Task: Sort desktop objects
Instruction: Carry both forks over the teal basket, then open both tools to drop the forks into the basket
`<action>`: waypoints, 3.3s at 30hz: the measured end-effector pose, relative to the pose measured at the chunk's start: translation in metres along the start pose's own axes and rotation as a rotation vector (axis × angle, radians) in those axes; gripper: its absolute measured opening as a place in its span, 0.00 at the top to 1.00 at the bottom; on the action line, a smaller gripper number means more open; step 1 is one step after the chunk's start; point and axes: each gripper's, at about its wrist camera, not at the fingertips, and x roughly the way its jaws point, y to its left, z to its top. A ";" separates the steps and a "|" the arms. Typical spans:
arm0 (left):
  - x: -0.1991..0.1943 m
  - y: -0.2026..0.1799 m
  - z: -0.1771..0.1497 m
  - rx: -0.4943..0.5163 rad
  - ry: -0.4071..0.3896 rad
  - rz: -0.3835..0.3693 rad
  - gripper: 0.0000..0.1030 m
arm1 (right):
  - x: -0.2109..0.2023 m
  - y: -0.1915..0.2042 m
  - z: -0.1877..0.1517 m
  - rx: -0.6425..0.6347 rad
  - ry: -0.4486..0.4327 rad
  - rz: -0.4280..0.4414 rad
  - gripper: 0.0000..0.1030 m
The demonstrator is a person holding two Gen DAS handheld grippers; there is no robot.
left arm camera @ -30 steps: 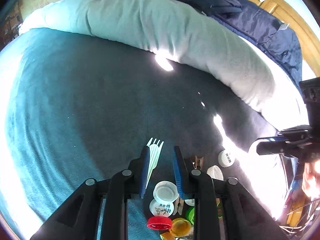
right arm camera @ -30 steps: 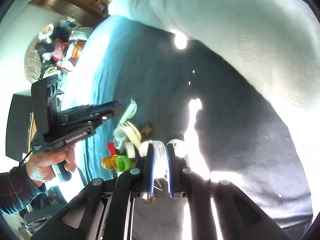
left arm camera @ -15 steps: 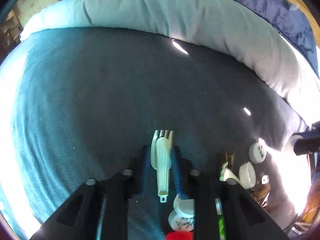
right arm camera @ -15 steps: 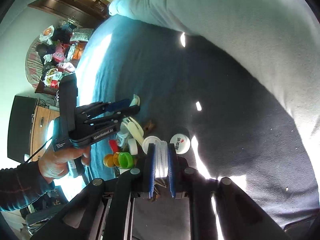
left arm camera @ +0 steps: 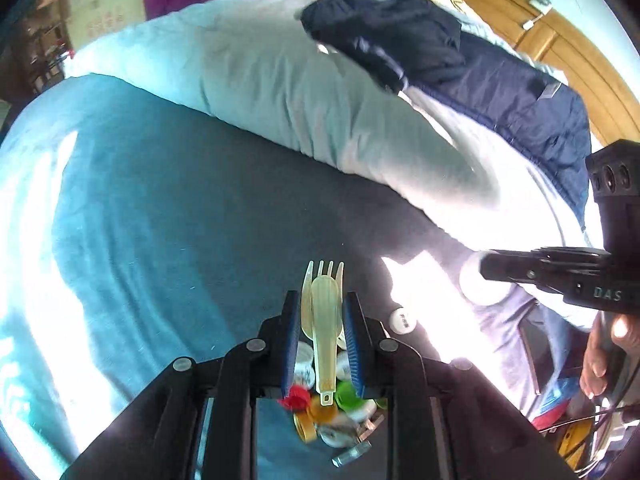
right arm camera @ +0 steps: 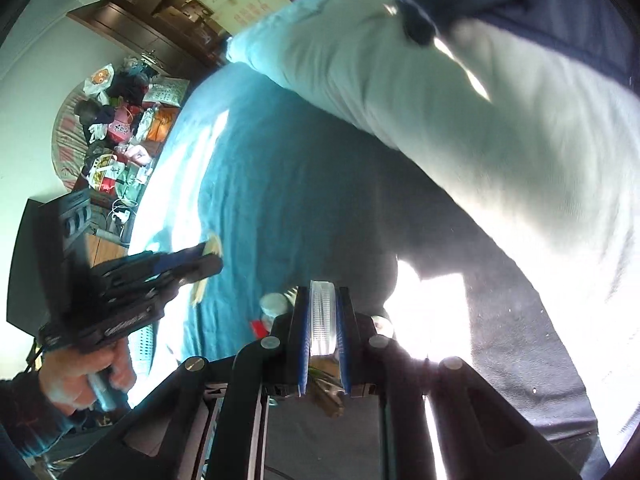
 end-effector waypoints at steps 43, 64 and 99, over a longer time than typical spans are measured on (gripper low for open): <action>-0.239 0.144 -0.076 -0.267 -0.158 0.210 0.79 | -0.028 0.333 0.017 -0.452 0.007 0.099 0.86; -0.314 0.273 -0.201 -0.524 -0.178 0.344 0.79 | 0.040 0.502 -0.026 -0.671 0.149 0.231 0.86; -0.290 0.353 -0.281 -0.683 -0.055 0.311 0.79 | 0.123 0.606 -0.085 -0.794 0.412 0.249 0.86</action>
